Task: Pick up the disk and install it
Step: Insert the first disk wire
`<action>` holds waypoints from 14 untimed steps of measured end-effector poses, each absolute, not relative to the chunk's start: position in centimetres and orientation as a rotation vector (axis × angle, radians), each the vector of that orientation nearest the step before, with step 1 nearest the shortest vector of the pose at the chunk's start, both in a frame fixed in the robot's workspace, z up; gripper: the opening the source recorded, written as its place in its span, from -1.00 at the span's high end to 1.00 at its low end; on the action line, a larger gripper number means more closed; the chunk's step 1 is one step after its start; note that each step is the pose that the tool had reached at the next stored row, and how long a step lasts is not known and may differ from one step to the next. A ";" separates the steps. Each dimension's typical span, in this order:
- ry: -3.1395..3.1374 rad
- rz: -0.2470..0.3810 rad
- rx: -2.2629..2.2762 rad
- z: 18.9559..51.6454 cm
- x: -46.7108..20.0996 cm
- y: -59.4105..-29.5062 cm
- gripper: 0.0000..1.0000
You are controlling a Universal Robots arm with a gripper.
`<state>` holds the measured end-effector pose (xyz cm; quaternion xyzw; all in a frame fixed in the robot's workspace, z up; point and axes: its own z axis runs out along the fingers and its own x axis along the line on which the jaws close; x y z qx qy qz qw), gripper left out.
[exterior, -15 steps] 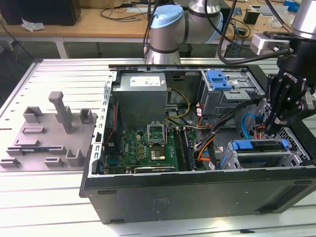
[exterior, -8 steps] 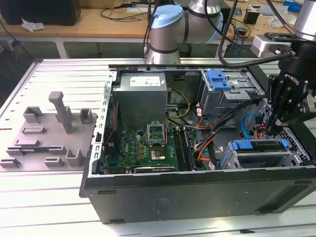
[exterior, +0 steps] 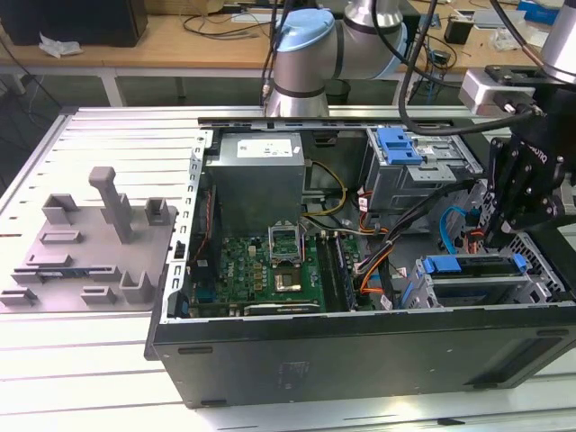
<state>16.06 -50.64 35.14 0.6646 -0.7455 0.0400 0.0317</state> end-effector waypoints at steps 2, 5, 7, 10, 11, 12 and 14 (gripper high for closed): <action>-2.297 0.119 2.052 35.1 16.0 -50.8 0.66; -2.301 0.109 2.064 35.1 15.8 -51.2 0.66; -2.302 0.102 2.073 35.1 15.7 -51.4 0.66; -2.302 0.099 2.080 35.1 15.6 -51.4 0.66; -2.302 0.099 2.080 35.1 15.6 -51.4 0.66; -2.302 0.099 2.080 35.1 15.6 -51.4 0.66; -2.304 0.095 2.081 35.2 15.6 -51.5 0.66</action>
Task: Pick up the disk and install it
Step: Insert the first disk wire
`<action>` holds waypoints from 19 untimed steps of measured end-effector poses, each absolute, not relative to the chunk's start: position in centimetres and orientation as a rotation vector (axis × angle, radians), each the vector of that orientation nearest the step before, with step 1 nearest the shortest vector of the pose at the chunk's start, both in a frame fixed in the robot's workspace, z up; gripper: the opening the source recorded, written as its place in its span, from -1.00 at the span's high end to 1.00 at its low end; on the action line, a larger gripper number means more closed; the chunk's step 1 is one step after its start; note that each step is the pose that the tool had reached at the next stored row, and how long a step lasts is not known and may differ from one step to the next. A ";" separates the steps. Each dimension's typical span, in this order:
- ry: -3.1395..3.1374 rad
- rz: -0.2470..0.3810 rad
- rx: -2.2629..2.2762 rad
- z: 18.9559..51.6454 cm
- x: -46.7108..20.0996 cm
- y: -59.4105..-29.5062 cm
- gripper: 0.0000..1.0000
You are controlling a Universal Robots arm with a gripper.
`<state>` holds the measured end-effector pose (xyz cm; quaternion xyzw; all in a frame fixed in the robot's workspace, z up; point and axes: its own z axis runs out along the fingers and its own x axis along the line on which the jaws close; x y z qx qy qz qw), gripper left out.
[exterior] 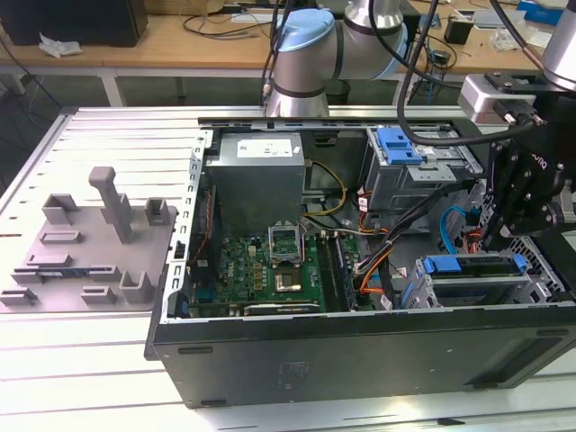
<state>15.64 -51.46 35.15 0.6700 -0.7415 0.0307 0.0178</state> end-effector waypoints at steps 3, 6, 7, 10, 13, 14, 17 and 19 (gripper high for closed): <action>-2.313 0.075 2.090 35.2 15.6 -51.6 0.66; -2.315 0.070 2.092 35.3 15.6 -51.7 0.66; -2.315 0.069 2.093 35.3 15.6 -51.8 0.66; -2.316 0.065 2.096 35.4 15.6 -52.0 0.66; -2.320 0.054 2.102 35.5 15.6 -52.4 0.66; -2.324 0.044 2.106 35.5 15.6 -52.6 0.66; -2.330 0.028 2.115 35.5 15.6 -52.9 0.66; -2.333 0.019 2.120 35.6 15.6 -53.1 0.66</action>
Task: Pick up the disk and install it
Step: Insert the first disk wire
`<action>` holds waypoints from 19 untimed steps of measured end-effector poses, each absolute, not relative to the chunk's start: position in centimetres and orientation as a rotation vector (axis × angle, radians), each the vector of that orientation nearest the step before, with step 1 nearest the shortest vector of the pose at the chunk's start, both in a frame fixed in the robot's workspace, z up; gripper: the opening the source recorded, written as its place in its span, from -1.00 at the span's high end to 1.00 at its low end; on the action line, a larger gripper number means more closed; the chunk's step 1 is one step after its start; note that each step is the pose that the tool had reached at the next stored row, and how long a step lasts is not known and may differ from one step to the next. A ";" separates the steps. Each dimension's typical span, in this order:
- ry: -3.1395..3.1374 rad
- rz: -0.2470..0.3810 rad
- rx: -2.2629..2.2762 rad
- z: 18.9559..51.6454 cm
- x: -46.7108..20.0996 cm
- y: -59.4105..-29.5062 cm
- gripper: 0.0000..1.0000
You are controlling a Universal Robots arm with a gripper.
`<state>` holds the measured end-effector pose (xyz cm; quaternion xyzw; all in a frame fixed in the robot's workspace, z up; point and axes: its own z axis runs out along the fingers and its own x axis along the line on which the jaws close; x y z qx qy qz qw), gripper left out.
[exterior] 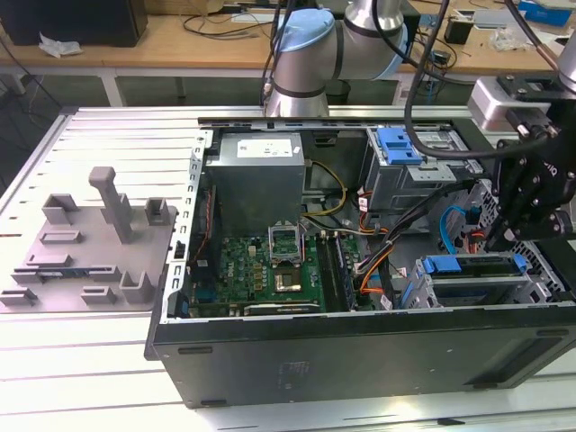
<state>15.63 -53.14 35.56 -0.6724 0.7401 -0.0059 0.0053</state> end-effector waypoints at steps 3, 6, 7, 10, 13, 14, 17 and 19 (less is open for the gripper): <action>2.311 -0.006 -2.102 35.6 15.6 -53.4 0.66; 2.307 -0.002 -2.101 35.6 15.6 -53.6 0.66; 2.307 -0.002 -2.102 35.6 15.6 -53.6 0.66; 2.307 -0.001 -2.102 35.6 15.6 -53.6 0.66; 2.306 -0.001 -2.102 35.6 15.6 -53.6 0.66; 2.306 -0.001 -2.103 35.6 15.6 -53.7 0.66; 2.300 -0.001 -2.109 35.6 15.7 -53.7 0.66; 2.291 -0.001 -2.119 35.6 15.7 -53.7 0.66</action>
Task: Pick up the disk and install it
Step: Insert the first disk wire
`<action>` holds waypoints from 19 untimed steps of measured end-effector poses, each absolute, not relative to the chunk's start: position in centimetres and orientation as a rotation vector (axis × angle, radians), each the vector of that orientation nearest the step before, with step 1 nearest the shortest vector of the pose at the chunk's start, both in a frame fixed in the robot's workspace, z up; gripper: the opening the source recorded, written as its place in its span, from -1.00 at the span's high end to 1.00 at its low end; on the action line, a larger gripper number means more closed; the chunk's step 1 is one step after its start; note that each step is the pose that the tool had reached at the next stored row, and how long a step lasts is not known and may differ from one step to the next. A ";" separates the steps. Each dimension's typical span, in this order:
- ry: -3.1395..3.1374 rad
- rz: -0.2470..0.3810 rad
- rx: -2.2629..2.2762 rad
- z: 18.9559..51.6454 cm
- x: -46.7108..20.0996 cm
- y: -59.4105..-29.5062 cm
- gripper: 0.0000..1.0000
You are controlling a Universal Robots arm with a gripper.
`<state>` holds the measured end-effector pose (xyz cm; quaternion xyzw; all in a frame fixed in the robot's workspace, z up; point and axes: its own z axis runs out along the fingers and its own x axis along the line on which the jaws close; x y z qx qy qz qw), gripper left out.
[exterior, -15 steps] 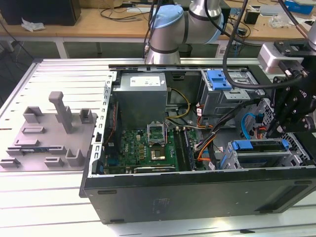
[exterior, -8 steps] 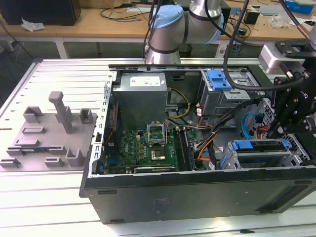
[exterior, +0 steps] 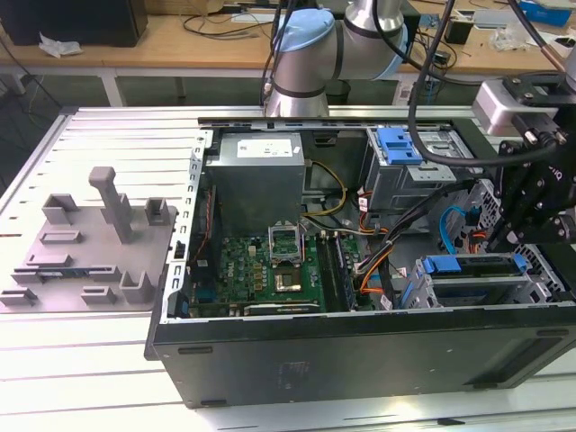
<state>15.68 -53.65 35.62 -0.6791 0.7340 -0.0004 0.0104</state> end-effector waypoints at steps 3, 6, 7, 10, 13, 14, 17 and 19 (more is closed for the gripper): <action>2.271 -0.001 -2.140 35.6 15.7 -53.7 0.66; 2.257 -0.001 -2.155 35.6 15.7 -53.7 0.66; 2.252 -0.001 -2.161 35.6 15.7 -53.7 0.66; 2.245 -0.001 -2.168 35.6 15.7 -53.7 0.66; 2.243 -0.001 -2.169 35.6 15.7 -53.7 0.66; 2.242 -0.002 -2.169 35.6 15.7 -53.7 0.66; 2.242 -0.003 -2.169 35.6 15.7 -53.7 0.66; 2.241 -0.003 -2.170 35.6 15.7 -53.7 0.66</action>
